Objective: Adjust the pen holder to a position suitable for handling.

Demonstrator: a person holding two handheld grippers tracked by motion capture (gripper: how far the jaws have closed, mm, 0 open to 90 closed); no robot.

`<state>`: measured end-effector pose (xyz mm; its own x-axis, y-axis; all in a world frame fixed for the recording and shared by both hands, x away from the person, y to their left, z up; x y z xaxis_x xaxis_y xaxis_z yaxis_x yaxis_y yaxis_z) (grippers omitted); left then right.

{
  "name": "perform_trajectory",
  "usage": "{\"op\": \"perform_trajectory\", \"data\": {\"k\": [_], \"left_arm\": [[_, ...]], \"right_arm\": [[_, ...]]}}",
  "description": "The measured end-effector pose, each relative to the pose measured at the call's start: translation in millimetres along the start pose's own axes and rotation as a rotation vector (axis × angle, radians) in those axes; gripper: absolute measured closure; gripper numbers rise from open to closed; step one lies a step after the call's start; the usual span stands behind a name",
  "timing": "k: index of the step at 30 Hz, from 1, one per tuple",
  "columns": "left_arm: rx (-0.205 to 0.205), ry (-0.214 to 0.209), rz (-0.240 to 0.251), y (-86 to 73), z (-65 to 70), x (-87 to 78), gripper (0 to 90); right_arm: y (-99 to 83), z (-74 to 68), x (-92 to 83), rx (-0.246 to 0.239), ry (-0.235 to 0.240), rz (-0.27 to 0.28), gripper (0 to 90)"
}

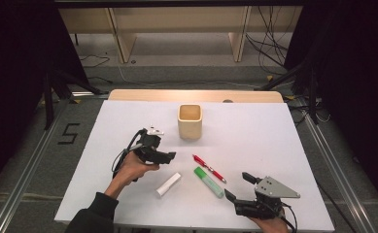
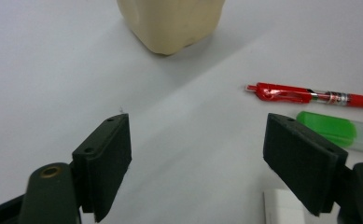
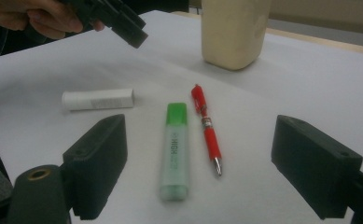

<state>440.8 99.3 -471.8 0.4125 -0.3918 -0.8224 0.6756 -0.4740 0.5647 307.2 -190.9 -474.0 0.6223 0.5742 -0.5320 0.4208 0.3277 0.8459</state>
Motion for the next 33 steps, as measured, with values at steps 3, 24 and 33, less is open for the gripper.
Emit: {"op": "perform_trajectory", "data": {"k": [3,24,33], "left_arm": [[0.005,-0.006,-0.005,-5.3,2.5,-1.5,22.4],[0.06,-0.016,-0.074,-32.4,25.6,-14.6,20.9],[0.103,-0.023,-0.116,-40.8,39.2,-13.7,19.7]], "right_arm": [[0.2,0.1,-1.3,-0.002,0.002,0.004,19.0],[-1.8,2.2,-1.1,0.004,0.007,0.004,18.9],[-2.1,2.3,-0.9,0.003,0.002,0.003,18.9]]}}
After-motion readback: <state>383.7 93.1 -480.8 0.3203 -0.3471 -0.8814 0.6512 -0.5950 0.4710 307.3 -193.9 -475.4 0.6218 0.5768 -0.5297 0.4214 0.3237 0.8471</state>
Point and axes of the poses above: each handheld gripper's, and its own axes: x roughly forward along the jaws, y roughly out of its top, z roughly to its right, the point moved 5 cm from there along x, roughly forward along the jaws, and after that the axes turned 9 degrees about -z, right-handed, at the moved point
